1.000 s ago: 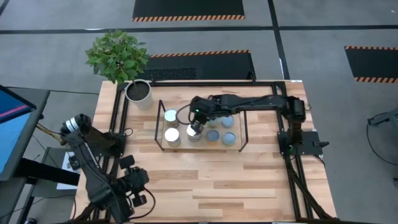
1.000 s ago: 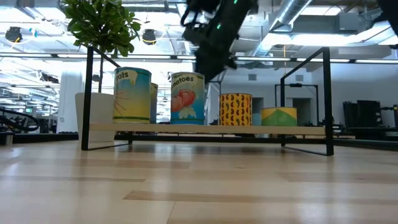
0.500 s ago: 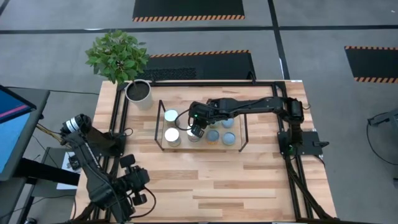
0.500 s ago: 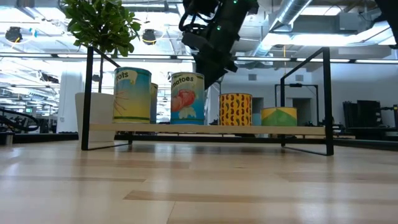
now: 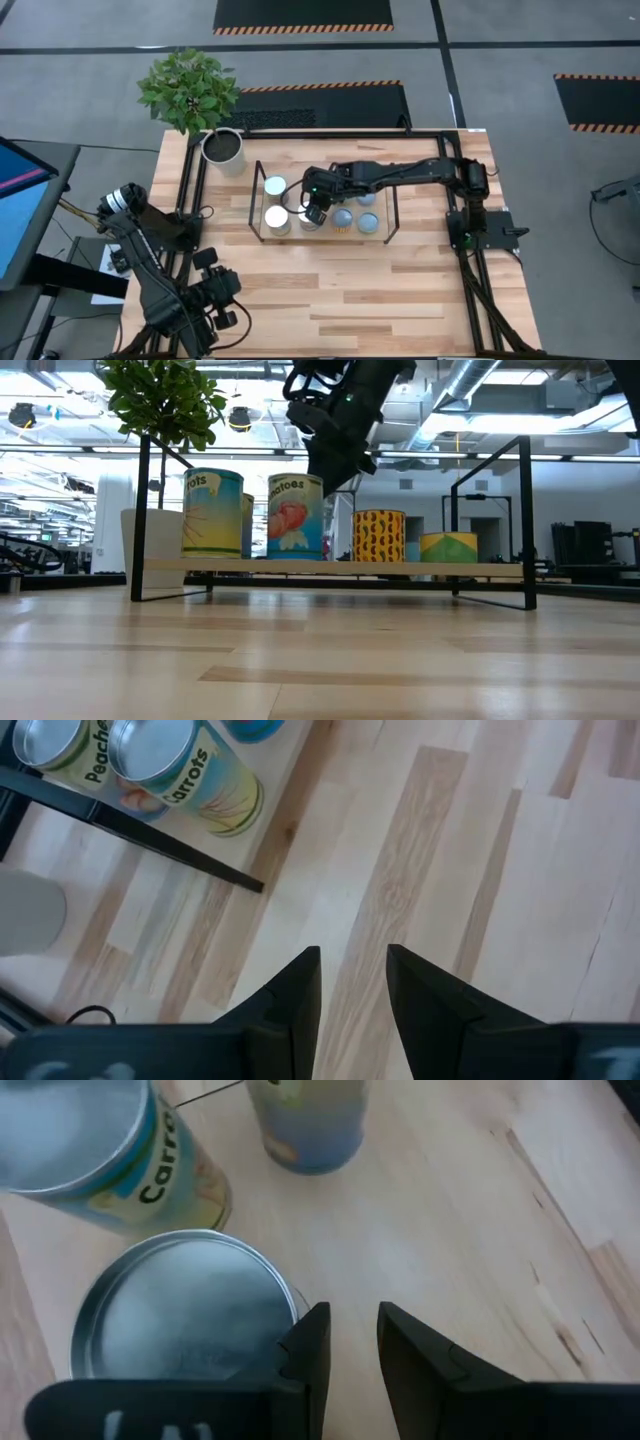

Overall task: Pick and place cans onto a shelf
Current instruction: Adjust the canned tomatoes on the shelf, then return to Home Position

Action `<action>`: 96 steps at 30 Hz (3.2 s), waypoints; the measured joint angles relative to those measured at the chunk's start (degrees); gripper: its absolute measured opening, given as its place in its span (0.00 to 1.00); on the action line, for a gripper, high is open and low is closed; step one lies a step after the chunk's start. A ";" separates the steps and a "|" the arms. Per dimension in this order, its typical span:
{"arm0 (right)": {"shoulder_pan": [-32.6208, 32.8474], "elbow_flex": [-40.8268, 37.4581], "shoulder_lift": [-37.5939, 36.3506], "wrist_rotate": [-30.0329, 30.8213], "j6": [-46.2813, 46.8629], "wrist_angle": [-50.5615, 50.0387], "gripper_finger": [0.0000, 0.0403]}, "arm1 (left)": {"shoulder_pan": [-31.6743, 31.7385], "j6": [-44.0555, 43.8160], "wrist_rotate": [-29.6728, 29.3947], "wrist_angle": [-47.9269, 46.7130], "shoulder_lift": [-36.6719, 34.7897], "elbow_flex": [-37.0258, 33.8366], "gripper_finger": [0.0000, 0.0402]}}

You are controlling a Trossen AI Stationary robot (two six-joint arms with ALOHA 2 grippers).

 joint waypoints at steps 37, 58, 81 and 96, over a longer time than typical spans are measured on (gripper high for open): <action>18.74 38.96 -2.73 -7.50 6.38 -40.50 0.28 | 0.02 -2.32 -0.25 2.16 0.02 0.00 0.26; 46.19 39.01 -4.72 10.38 14.03 -46.57 0.28 | 0.28 -4.16 15.95 11.37 0.04 -0.02 0.26; 56.92 11.82 -5.58 17.42 5.72 -5.75 0.28 | 1.01 32.96 1.27 40.84 0.02 -0.02 0.26; 52.50 -26.72 -15.52 2.80 -2.66 47.58 0.28 | 5.03 52.66 11.36 75.16 0.20 -9.74 0.26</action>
